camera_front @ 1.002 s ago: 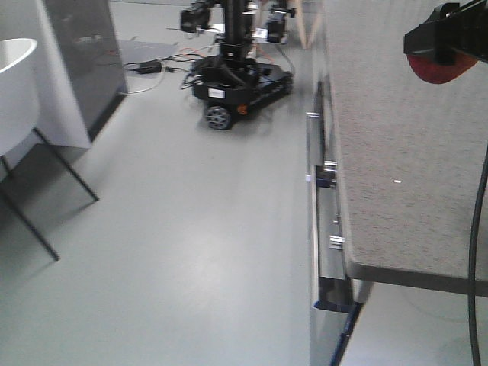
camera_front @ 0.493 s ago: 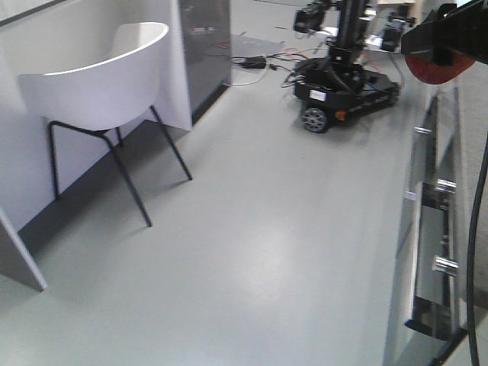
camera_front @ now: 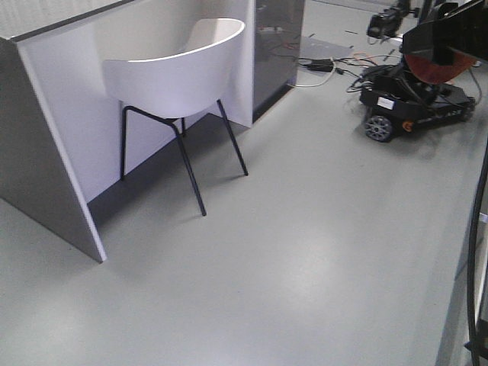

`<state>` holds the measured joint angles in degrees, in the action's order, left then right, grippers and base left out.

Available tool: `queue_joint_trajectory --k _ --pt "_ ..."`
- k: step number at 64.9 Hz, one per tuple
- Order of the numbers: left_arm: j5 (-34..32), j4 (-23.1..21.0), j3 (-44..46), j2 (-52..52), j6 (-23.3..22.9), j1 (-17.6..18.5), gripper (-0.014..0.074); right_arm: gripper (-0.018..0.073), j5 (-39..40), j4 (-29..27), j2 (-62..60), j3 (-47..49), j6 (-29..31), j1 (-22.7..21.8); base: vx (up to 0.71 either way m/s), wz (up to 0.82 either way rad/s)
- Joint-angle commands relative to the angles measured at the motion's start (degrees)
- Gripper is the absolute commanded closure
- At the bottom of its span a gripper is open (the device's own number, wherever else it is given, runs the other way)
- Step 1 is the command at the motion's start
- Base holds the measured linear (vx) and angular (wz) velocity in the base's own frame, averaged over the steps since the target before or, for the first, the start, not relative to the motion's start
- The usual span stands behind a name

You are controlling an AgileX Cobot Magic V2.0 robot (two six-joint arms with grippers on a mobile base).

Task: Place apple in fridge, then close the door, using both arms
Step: 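Turn the base away from the counter holding the apple in the right gripper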

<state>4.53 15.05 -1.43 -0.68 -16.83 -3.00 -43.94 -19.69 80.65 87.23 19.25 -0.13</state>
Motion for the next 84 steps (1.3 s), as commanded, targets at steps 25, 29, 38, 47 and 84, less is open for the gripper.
queue_joint_trajectory --k 25,29,38,47,84 --pt "-4.06 -0.03 -1.58 -0.9 -0.51 0.15 0.0602 0.0475 4.06 -1.17 -1.98 1.84 0.13 -0.4 -0.03 0.32" --pt "-4.06 -0.03 -1.58 -0.9 -0.51 0.15 0.0602 0.0475 4.06 -1.17 -1.98 1.84 0.13 -0.4 -0.04 0.38" --pt "-4.06 -0.03 -1.58 -0.9 -0.51 0.15 0.0602 0.0475 4.06 -1.17 -1.98 1.84 0.13 -0.4 -0.04 0.4" --pt "-4.06 -0.03 -1.58 -0.9 -0.51 0.15 0.0602 0.0475 4.06 -1.17 -1.98 1.84 0.17 -0.4 -0.04 0.43" --pt "-4.06 -0.03 -1.58 -0.9 -0.51 0.15 0.0602 0.0475 4.06 -1.17 -1.98 1.84 0.17 -0.4 -0.02 0.37"
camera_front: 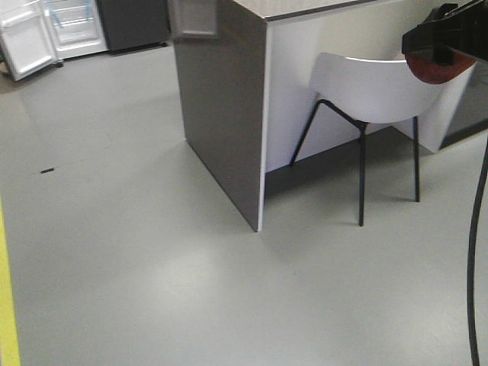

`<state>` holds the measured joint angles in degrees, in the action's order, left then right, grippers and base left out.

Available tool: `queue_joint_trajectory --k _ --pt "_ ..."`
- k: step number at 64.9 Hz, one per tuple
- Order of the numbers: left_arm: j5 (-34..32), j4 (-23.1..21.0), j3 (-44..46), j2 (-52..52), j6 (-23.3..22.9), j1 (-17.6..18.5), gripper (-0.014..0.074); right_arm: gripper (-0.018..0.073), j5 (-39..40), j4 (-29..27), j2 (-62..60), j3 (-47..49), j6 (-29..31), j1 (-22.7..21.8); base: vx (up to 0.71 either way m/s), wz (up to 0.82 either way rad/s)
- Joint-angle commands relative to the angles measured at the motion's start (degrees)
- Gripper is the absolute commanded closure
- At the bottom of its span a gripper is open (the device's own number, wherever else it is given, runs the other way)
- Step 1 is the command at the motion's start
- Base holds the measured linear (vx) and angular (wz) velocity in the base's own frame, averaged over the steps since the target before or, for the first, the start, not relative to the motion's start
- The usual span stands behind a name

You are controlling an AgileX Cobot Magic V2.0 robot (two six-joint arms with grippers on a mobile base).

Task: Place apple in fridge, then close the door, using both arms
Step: 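Turn the base away from the counter holding the apple in the right gripper, then drive the base toward the open white refrigerator, apple held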

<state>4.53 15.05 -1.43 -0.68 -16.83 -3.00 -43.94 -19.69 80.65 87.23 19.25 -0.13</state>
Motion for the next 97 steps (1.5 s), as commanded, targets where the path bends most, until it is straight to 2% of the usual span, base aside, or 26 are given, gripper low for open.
queue_joint_trajectory --k 1,97 --pt "-4.06 -0.03 -1.58 -0.9 -0.51 0.15 0.0602 0.0475 4.06 -1.17 -1.98 1.84 0.17 -0.4 0.0 0.31" --pt "-4.06 -0.03 -1.58 -0.9 -0.51 0.15 0.0602 0.0475 4.06 -1.17 -1.98 1.84 0.17 -0.4 0.04 0.26"
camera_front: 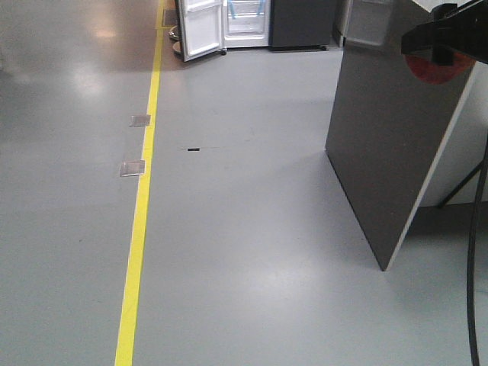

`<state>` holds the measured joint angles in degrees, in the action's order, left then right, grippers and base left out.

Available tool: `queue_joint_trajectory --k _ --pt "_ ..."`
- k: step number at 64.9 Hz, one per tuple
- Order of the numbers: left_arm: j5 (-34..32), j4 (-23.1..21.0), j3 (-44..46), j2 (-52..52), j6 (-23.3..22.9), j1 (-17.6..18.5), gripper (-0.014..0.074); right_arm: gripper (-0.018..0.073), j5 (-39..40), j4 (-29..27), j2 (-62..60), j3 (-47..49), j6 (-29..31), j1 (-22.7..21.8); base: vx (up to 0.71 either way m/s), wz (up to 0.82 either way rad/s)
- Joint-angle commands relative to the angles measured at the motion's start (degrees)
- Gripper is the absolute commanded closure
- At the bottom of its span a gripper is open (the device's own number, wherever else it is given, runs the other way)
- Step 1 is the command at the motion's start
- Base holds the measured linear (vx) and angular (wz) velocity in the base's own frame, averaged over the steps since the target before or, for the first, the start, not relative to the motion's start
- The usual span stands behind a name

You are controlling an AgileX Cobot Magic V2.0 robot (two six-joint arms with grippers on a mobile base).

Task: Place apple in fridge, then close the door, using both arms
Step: 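Drive the base toward the open white refrigerator, apple held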

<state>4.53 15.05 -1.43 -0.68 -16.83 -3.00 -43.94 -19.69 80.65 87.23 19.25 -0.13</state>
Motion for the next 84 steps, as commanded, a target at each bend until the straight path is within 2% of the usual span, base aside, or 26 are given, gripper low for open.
queue_joint_trajectory --k 1,84 --pt "-4.06 -0.03 -1.58 -0.9 -0.51 0.15 0.0602 0.0475 4.06 -1.17 -1.98 1.84 0.17 -0.4 0.06 0.15" --pt "-4.06 -0.03 -1.58 -0.9 -0.51 0.15 0.0602 0.0475 4.06 -1.17 -1.98 1.84 0.17 -0.4 0.09 0.09"
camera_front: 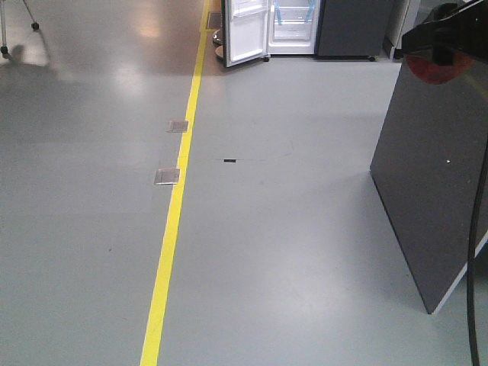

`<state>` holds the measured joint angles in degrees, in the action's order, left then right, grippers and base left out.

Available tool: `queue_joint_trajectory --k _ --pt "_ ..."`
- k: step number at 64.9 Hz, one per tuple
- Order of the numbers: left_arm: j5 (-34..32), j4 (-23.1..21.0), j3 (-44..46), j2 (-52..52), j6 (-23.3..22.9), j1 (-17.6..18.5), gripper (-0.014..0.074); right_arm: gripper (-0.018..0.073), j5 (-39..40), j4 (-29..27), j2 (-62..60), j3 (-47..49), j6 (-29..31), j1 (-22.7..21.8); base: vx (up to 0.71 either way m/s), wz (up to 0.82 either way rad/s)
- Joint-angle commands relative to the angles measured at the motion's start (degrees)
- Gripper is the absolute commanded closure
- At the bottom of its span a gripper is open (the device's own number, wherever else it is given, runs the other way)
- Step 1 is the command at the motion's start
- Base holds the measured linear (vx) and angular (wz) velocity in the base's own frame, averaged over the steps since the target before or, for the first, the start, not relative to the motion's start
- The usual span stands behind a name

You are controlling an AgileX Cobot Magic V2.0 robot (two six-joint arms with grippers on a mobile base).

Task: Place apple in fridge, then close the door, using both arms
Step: 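Drive the base toward the open white refrigerator, apple held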

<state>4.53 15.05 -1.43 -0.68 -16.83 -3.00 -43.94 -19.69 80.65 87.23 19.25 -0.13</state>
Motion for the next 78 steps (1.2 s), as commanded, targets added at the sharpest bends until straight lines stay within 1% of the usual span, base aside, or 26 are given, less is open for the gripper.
queue_joint_trajectory --k 1,78 --pt "-4.06 -0.03 -1.58 -0.9 -0.51 0.15 0.0602 0.0475 4.06 -1.17 -1.98 1.84 0.17 -0.4 0.12 0.0" --pt "-4.06 -0.03 -1.58 -0.9 -0.51 0.15 0.0602 0.0475 4.06 -1.17 -1.98 1.84 0.17 -0.4 0.13 -0.02"
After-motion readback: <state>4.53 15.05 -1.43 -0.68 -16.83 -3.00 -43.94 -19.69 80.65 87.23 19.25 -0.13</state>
